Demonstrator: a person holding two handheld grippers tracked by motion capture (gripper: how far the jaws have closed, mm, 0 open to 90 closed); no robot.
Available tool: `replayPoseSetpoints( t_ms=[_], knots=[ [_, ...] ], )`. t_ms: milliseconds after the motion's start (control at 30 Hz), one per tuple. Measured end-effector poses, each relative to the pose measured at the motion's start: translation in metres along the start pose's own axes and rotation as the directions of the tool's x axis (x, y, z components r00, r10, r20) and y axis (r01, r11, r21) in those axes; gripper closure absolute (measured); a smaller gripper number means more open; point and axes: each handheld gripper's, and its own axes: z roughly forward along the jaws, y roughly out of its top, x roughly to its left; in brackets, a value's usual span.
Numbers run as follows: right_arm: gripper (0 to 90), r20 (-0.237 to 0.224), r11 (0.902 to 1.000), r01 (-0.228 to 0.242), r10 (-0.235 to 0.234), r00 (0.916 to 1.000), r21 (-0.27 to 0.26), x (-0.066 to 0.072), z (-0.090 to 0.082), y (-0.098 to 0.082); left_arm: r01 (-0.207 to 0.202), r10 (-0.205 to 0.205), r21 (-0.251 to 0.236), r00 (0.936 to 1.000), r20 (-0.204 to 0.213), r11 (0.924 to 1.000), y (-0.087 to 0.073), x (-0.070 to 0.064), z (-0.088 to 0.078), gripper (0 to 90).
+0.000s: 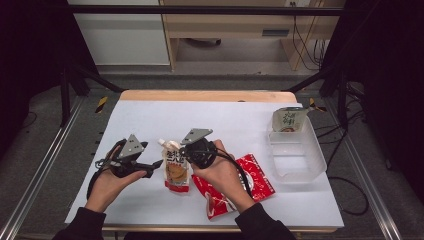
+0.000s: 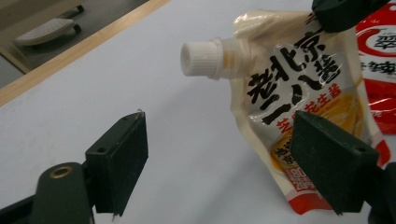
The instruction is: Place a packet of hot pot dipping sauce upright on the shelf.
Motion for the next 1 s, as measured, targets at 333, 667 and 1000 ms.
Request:
replayPoseSetpoints(
  t_ms=[333,667,1000],
  knots=[
    [90.0,-0.025,0.9985,0.053,-0.053,0.9983,-0.015,0.004,-0.01,0.003,-0.033,0.033,-0.007,0.9977,0.059,0.9994,0.02,0.003,0.006,23.7],
    [90.0,-0.064,0.9934,0.11,-0.112,0.9917,-0.034,0.011,-0.016,0.003,-0.058,0.059,-0.01,0.9901,0.127,0.9982,0.026,0.003,0.011,32.6],
    [90.0,-0.07,0.9943,0.104,-0.105,0.992,-0.023,0.007,-0.019,-0.001,-0.066,0.066,-0.007,0.984,0.165,0.9978,0.029,0.0,0.006,52.8]
  ],
)
